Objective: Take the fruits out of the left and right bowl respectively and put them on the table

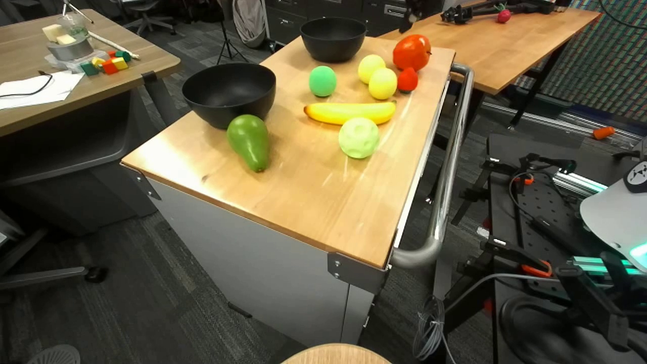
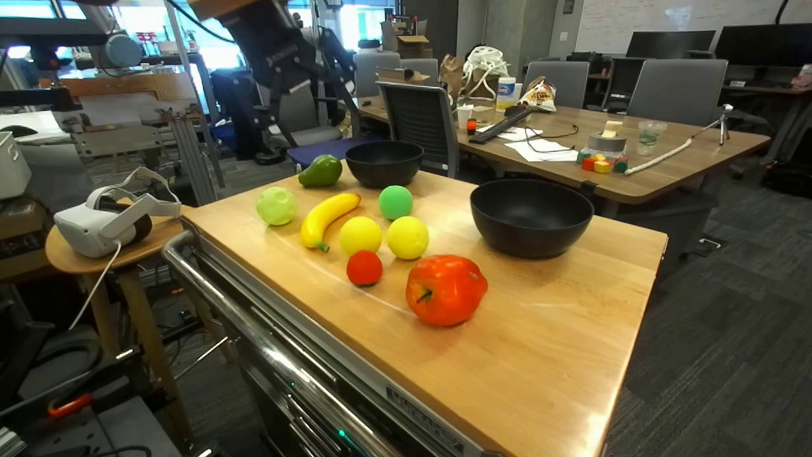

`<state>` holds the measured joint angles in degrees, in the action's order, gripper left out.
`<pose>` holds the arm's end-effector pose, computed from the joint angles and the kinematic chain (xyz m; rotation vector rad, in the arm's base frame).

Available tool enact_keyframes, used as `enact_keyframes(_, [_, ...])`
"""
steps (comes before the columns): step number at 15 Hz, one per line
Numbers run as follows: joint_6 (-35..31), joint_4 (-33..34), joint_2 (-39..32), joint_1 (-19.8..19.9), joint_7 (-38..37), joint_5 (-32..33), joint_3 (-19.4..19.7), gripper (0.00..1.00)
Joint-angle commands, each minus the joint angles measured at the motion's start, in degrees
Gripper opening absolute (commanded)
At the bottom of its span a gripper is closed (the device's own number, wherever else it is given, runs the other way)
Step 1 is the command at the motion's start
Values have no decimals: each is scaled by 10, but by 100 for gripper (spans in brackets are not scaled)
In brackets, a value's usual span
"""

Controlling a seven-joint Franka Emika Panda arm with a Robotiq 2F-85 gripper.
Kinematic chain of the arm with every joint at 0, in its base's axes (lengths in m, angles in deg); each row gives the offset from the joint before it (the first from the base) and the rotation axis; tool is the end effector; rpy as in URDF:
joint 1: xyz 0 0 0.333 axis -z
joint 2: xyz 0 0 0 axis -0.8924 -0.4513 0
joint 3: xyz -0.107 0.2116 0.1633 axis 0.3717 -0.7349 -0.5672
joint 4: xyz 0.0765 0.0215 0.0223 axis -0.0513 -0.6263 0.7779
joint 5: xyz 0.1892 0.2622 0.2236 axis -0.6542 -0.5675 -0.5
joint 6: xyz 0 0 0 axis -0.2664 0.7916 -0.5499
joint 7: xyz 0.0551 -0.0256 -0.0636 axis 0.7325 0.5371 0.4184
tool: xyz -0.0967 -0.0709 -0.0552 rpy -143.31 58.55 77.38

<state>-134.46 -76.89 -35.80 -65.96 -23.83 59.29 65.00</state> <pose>0.4635 0.0407 0.4000 2.2240 1.3328 0.0041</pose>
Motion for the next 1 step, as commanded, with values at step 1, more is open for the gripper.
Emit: enact_keyframes(1, [10,-4,21,-16,-5,6,9,100])
